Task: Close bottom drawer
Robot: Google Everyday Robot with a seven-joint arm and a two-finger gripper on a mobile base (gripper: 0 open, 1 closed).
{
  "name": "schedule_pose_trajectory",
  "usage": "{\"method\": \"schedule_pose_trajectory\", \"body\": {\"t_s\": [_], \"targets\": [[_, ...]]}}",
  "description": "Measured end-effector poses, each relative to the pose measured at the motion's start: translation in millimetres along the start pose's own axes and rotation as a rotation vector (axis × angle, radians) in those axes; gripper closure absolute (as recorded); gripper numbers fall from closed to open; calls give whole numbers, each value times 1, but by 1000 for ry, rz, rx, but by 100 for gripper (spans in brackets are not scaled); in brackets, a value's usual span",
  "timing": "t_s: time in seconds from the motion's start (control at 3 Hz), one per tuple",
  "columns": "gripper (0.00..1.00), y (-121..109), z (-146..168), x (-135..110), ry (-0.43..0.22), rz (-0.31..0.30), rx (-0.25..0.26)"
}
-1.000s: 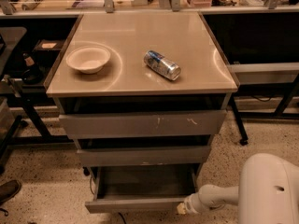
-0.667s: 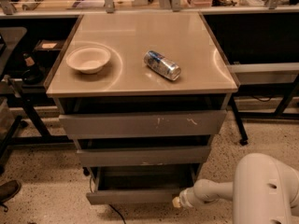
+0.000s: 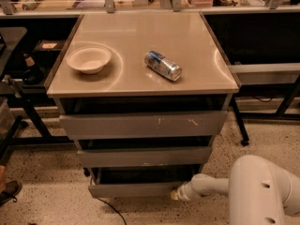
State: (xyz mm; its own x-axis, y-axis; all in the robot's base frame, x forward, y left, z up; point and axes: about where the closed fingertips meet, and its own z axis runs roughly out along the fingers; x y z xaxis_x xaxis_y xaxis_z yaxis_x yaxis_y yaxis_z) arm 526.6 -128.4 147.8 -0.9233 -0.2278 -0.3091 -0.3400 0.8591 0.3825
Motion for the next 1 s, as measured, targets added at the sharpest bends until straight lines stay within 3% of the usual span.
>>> {"method": "schedule_pose_trajectory", "body": {"t_s": [1.0], "targets": [[100, -17, 10, -57, -89, 25, 13]]}}
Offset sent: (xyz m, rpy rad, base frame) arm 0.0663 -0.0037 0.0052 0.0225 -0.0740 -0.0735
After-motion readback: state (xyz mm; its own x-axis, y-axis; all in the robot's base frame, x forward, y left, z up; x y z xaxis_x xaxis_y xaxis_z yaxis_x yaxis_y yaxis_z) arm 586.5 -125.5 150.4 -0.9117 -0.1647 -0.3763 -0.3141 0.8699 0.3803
